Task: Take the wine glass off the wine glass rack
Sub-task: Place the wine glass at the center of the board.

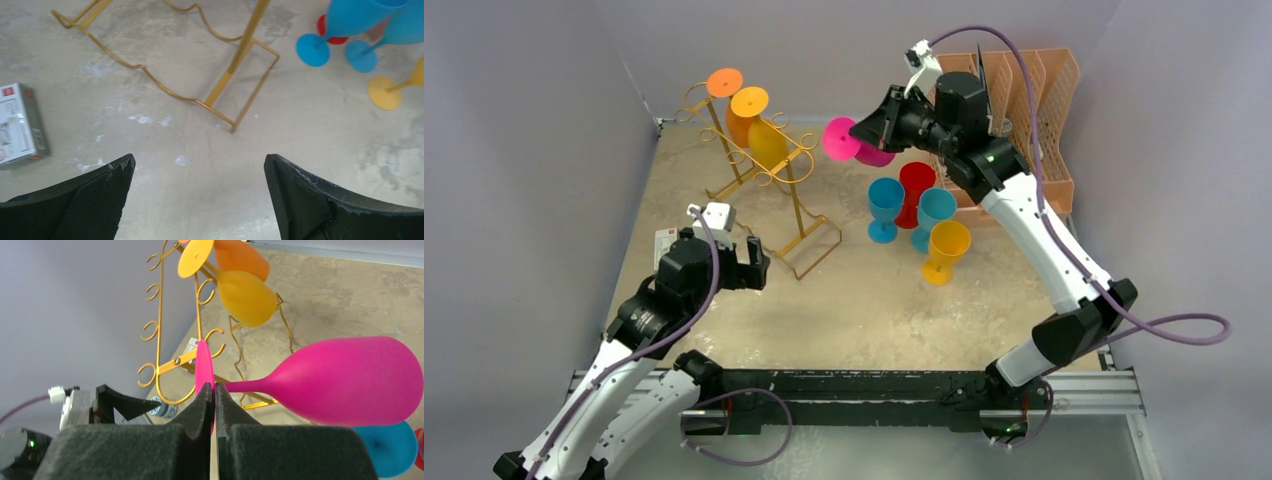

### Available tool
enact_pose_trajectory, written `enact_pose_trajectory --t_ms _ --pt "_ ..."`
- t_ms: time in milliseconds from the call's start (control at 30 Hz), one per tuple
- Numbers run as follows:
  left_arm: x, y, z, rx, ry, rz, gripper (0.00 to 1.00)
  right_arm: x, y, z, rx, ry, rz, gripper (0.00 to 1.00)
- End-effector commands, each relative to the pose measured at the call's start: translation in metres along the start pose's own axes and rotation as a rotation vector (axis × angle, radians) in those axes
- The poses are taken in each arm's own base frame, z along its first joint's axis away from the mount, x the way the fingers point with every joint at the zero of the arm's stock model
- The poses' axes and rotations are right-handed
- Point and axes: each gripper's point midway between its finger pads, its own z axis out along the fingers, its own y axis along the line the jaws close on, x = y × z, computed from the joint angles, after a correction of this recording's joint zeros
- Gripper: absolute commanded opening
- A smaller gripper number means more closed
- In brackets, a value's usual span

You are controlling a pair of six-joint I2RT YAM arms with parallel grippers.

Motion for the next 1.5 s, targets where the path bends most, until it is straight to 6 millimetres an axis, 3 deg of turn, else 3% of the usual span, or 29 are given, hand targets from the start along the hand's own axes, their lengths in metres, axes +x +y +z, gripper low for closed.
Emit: enact_pose_trajectory --t_ms 0,267,533,900,1133,1333,1467 --pt "-0.023 -0.037 -0.022 0.194 -0.036 -0.149 1.00 -0.005 0.034 -0.029 -0.155 -0.018 -0.161 0.00" --pt "-0.051 -0.095 -0.052 0.515 -0.049 -0.262 0.98 0.033 0.069 -0.071 -0.393 0.101 -0.255 0.00" --pt "-0.077 -0.133 -0.067 0.742 -0.075 -0.354 0.94 0.076 0.072 -0.084 -0.495 0.225 -0.169 0.00" --pt "-0.098 -0.145 -0.079 0.841 -0.129 -0.442 0.82 0.119 0.099 -0.078 -0.589 0.380 -0.193 0.00" --pt "-0.096 -0.151 -0.079 0.874 -0.104 -0.444 0.61 0.128 0.103 -0.069 -0.601 0.399 -0.208 0.00" --pt "-0.092 -0.154 -0.077 0.891 -0.089 -0.437 0.37 0.130 0.104 -0.070 -0.616 0.416 -0.197 0.00" --pt "-0.093 -0.155 -0.076 0.895 -0.087 -0.439 0.30 0.133 0.107 -0.072 -0.649 0.433 -0.194 0.00"
